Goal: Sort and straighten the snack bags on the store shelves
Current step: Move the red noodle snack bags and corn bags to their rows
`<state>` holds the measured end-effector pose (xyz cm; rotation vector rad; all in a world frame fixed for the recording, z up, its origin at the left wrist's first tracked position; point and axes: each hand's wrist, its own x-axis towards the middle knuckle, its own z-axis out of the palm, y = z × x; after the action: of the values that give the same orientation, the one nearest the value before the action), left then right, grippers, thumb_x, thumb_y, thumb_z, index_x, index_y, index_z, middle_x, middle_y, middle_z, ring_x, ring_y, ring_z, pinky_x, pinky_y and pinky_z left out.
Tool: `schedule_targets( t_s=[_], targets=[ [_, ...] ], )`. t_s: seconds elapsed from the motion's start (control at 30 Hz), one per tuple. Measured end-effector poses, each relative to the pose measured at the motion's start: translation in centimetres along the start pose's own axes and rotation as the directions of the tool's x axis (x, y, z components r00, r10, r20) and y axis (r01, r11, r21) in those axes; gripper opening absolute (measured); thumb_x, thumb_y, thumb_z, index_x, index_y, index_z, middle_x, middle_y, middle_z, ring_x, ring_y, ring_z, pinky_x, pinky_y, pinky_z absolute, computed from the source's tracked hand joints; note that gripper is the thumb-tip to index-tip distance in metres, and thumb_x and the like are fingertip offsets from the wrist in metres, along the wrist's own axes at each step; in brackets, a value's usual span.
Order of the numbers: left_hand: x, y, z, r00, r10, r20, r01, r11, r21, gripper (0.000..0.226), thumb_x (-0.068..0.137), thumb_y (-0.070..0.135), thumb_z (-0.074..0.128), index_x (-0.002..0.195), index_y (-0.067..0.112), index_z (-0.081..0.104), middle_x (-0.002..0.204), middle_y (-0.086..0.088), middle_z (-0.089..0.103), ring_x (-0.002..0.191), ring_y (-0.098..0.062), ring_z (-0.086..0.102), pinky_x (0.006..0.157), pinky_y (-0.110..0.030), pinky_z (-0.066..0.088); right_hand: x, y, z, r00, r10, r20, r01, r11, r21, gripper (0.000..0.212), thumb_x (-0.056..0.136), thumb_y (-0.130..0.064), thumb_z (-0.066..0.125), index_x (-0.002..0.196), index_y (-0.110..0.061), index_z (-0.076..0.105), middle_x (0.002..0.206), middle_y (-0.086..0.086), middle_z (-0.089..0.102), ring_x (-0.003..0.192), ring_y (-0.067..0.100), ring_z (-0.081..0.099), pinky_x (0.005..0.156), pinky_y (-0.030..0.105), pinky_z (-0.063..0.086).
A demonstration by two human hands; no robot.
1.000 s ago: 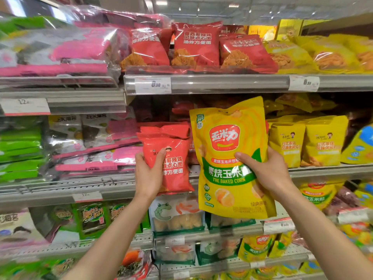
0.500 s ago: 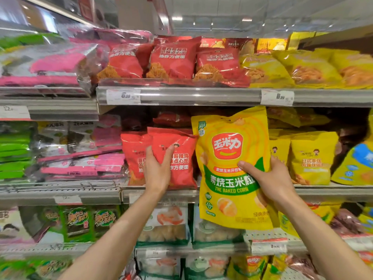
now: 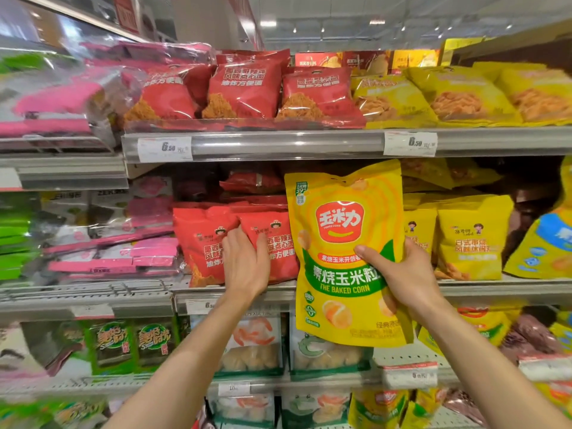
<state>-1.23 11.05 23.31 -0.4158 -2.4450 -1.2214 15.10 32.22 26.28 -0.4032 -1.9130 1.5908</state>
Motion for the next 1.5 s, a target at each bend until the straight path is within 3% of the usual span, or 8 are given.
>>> schedule_targets(
  t_s=[0.27, 0.37, 0.5, 0.77, 0.9, 1.1, 1.23, 1.5],
  targets=[
    [-0.1, -3.0, -3.9, 0.892, 0.395, -0.222, -0.357, 0.914, 0.193, 0.082, 0.085, 0.037, 0.08, 0.151, 0.011, 0.039, 0.136, -0.017, 0.048, 0.122, -0.031, 0.048, 0.102, -0.045, 0.042, -0.2, 0.1, 1.3, 1.0, -0.003, -0.031, 0.004, 1.0, 0.028, 0.03, 0.08, -0.03, 0.085, 0.102, -0.031, 0.064, 0.099, -0.01, 0.076, 0.092, 0.01, 0.073, 0.074, 0.03, 0.056],
    [0.2, -5.1, -4.4, 0.829, 0.554, -0.074, -0.466, 0.758, 0.456, 0.071, 0.093, 0.053, 0.064, 0.153, 0.021, 0.043, 0.158, -0.017, 0.036, 0.144, -0.037, 0.036, 0.114, -0.056, 0.031, -0.4, 0.0, 1.7, 1.0, -0.007, -0.03, 0.008, 0.999, 0.046, 0.028, 0.081, -0.029, 0.084, 0.1, -0.032, 0.064, 0.097, -0.013, 0.075, 0.091, 0.007, 0.071, 0.072, 0.027, 0.054],
    [1.5, -6.1, -3.6, 0.886, 0.436, 0.157, -0.431, 0.649, 0.627, 0.074, 0.096, 0.068, 0.032, 0.16, 0.029, 0.032, 0.166, -0.018, 0.027, 0.153, -0.04, 0.024, 0.12, -0.064, 0.019, -0.6, -0.1, 2.5, 1.0, 0.01, -0.016, -0.009, 0.998, 0.055, 0.031, 0.081, -0.029, 0.084, 0.103, -0.032, 0.064, 0.097, -0.014, 0.075, 0.09, 0.006, 0.072, 0.07, 0.025, 0.054],
    [-0.7, -6.2, -5.2, 0.841, 0.539, -0.053, -0.503, 0.814, 0.291, 0.045, 0.098, 0.037, 0.059, 0.137, 0.015, 0.061, 0.153, -0.013, 0.045, 0.142, -0.033, 0.039, 0.118, -0.053, 0.031, -1.0, 0.4, 3.1, 1.0, 0.025, 0.005, -0.025, 0.995, 0.101, 0.032, 0.081, -0.027, 0.084, 0.106, -0.033, 0.064, 0.1, -0.012, 0.076, 0.091, 0.006, 0.073, 0.072, 0.026, 0.056],
    [-4.5, -4.1, -6.5, 0.968, 0.231, 0.099, -0.212, 0.962, -0.174, 0.031, 0.098, 0.043, 0.063, 0.12, 0.021, 0.066, 0.117, 0.01, 0.064, 0.106, 0.0, 0.059, 0.096, -0.034, 0.052, -1.7, 1.1, 4.1, 0.997, 0.07, 0.045, -0.075, 0.987, 0.14, 0.034, 0.079, -0.028, 0.084, 0.108, -0.032, 0.066, 0.103, -0.008, 0.079, 0.093, 0.012, 0.076, 0.081, 0.036, 0.06],
    [-6.6, -2.9, -6.0, 0.849, -0.011, 0.528, 0.348, 0.764, -0.543, 0.07, 0.075, 0.05, 0.077, 0.135, 0.025, 0.049, 0.122, 0.007, 0.07, 0.112, -0.009, 0.068, 0.088, -0.02, 0.056, -4.5, 1.6, 6.7, 0.974, 0.115, 0.195, -0.14, 0.983, 0.121, 0.037, 0.081, -0.027, 0.082, 0.115, -0.026, 0.068, 0.104, -0.008, 0.08, 0.096, 0.012, 0.077, 0.078, 0.029, 0.061],
    [-8.5, -4.7, -6.4, 0.832, -0.053, 0.552, 0.444, 0.661, -0.605, 0.056, 0.074, 0.038, 0.08, 0.125, 0.027, 0.059, 0.115, 0.006, 0.077, 0.109, -0.015, 0.073, 0.092, -0.037, 0.059, -6.8, 2.7, 8.0, 0.963, 0.171, 0.208, -0.193, 0.977, 0.09, 0.048, 0.075, -0.035, 0.082, 0.12, -0.023, 0.069, 0.108, -0.005, 0.079, 0.098, 0.013, 0.076, 0.082, 0.033, 0.061],
    [-14.5, -6.6, -3.8, 0.775, -0.14, 0.617, 0.583, 0.536, -0.61, 0.046, 0.083, 0.009, 0.076, 0.125, 0.016, 0.059, 0.11, 0.001, 0.078, 0.097, -0.012, 0.075, 0.069, -0.019, 0.059, -12.5, 6.5, 6.5, 0.933, 0.327, 0.153, -0.343, 0.935, 0.094, 0.033, 0.086, -0.016, 0.079, 0.117, -0.023, 0.068, 0.102, -0.008, 0.08, 0.092, 0.011, 0.077, 0.068, 0.018, 0.059]
  ],
)
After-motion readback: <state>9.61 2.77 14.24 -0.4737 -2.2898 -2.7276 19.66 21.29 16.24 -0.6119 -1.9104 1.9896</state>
